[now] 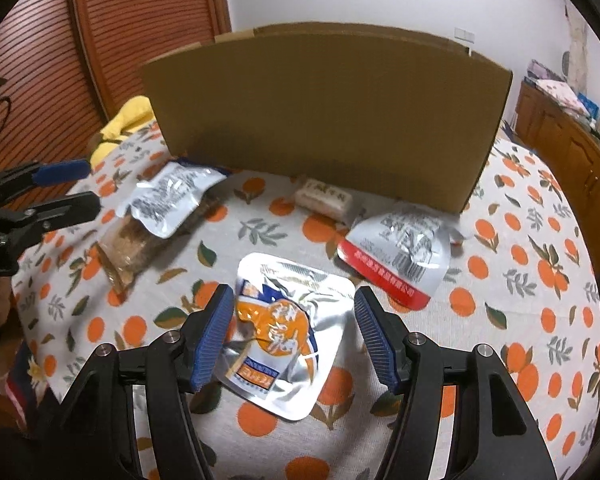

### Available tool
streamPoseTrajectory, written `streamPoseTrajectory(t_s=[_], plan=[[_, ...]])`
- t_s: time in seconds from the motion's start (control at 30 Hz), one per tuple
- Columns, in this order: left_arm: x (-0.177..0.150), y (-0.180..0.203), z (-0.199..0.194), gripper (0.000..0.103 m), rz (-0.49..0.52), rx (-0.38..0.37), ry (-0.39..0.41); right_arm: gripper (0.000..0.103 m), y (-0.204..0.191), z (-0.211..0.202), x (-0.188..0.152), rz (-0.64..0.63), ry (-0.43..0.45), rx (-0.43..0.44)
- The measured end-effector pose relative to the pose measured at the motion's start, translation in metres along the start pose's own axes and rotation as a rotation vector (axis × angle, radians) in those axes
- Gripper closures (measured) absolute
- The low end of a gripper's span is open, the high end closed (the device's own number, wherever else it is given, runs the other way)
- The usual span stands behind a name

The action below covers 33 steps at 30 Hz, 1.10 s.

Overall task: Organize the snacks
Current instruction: 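Lower the right tool onto the silver-orange pouch while the left tool reaches the blue-topped silver packet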

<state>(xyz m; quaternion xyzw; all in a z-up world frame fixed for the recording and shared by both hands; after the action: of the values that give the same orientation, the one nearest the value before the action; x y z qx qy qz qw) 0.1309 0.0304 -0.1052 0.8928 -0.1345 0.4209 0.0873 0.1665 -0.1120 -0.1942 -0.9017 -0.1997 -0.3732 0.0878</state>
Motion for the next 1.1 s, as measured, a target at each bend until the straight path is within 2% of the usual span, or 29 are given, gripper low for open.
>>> streamPoseTrajectory(t_s=[0.53, 0.63, 0.83, 1.1], plan=[[0.018, 0.015, 0.030, 0.025, -0.010, -0.022, -0.013, 0.034, 0.001, 0.009, -0.008, -0.020, -0.026, -0.029], [0.019, 0.019, 0.042, 0.025, 0.000, -0.012, -0.043, 0.034, -0.002, 0.010, -0.009, -0.049, -0.030, -0.052], [0.021, 0.022, 0.062, 0.025, -0.007, -0.001, -0.086, 0.034, 0.000, 0.011, -0.009, -0.043, -0.029, -0.045], [0.022, 0.021, 0.073, 0.027, 0.002, 0.018, -0.117, 0.033, -0.001, 0.011, -0.009, -0.046, -0.028, -0.049]])
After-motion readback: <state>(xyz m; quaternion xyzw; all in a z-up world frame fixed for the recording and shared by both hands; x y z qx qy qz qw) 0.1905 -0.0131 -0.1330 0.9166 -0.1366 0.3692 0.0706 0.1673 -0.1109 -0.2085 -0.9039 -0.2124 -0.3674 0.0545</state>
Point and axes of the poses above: each gripper's, at about its wrist camera, not at the fingertips, and z roughly the way its jaws point, y to its right, x to its top, the point moved 5 cm from there along z, roughly the way its jaws point, and after that the axes turned 4 degrees about y, right-handed, at the moved point
